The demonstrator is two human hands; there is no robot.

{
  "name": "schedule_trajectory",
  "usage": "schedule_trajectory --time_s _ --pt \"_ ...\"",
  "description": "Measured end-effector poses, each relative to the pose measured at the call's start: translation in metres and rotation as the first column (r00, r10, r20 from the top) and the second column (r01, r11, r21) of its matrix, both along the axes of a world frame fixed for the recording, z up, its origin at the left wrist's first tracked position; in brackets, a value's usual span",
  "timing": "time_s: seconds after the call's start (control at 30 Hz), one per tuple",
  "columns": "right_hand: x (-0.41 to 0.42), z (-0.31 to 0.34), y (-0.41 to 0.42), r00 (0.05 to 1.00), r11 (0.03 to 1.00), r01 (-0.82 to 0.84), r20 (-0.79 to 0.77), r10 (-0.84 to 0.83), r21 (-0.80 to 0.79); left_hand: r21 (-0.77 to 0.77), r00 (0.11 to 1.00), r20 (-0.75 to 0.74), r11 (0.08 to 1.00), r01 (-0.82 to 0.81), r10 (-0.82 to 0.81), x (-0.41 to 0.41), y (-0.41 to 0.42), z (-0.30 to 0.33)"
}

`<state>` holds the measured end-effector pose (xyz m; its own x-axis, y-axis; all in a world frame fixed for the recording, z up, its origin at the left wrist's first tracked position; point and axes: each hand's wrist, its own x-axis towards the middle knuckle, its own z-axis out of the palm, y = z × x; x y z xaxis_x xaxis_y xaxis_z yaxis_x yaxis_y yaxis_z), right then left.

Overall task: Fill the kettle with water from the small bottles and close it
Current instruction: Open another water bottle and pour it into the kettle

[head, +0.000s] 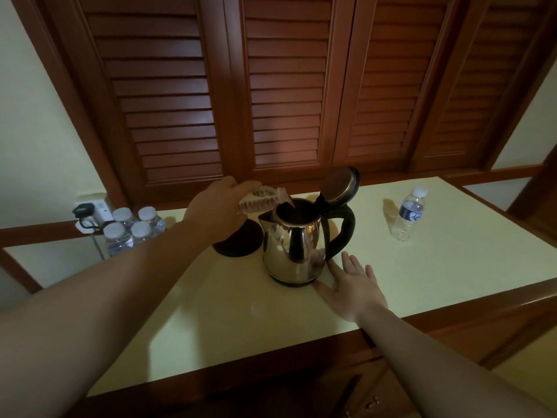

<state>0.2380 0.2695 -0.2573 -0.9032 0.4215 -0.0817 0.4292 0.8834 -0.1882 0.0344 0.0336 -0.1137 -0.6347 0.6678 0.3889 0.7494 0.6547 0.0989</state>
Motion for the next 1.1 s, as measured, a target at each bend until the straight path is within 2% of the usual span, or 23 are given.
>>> schedule_trajectory --time_s 0.53,1.1 --pt "0.001 -0.002 0.001 1.0 1.0 0.009 -0.014 -0.009 -0.012 -0.118 0.996 -0.082 0.993 0.017 -0.027 0.0 -0.003 0.022" --pt "-0.001 -0.001 0.002 1.0 1.0 0.024 0.001 -0.024 -0.016 -0.202 0.989 -0.052 0.971 0.125 -0.138 -0.012 -0.014 0.028"
